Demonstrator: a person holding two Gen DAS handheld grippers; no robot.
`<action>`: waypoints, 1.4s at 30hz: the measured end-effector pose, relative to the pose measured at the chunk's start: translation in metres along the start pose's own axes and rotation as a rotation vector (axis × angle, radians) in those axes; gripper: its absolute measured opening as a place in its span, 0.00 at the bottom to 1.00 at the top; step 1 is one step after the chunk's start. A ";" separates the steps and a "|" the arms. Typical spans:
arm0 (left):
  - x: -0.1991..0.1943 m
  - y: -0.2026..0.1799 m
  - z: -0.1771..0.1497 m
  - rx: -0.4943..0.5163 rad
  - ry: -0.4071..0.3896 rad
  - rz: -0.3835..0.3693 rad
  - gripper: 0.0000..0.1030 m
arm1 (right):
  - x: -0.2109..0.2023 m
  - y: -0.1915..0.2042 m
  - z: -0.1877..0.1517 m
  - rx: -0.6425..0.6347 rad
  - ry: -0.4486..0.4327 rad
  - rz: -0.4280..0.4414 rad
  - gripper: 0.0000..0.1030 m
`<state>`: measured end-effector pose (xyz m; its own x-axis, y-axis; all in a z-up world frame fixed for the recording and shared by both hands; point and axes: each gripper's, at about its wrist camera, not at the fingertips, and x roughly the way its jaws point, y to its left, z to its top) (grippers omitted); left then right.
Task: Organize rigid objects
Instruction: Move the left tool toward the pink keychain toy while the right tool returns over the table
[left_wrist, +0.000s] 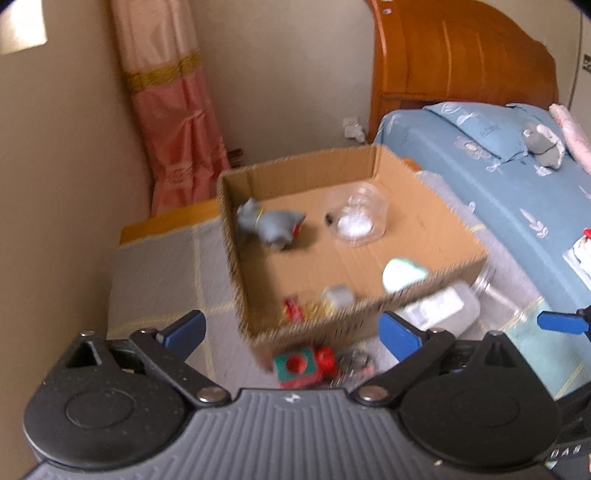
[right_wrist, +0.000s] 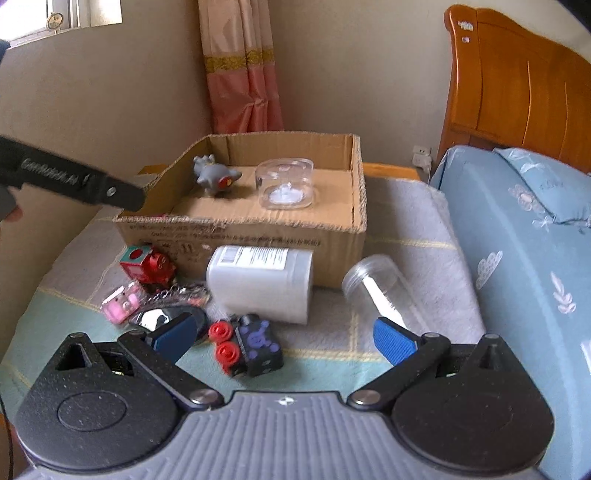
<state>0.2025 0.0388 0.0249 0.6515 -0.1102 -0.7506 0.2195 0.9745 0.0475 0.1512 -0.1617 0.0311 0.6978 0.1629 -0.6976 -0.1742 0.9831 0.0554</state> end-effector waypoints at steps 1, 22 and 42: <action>0.001 0.002 -0.006 -0.009 0.007 0.004 0.97 | 0.001 0.001 -0.003 0.005 0.005 0.002 1.00; 0.048 0.028 -0.098 -0.191 0.094 0.076 0.97 | 0.041 -0.006 -0.053 0.029 0.117 -0.073 1.00; 0.034 0.030 -0.094 -0.200 0.015 0.058 0.97 | 0.035 -0.002 -0.066 -0.035 0.064 -0.075 1.00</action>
<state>0.1632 0.0823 -0.0609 0.6475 -0.0514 -0.7603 0.0328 0.9987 -0.0396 0.1304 -0.1637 -0.0406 0.6639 0.0821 -0.7433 -0.1483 0.9887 -0.0232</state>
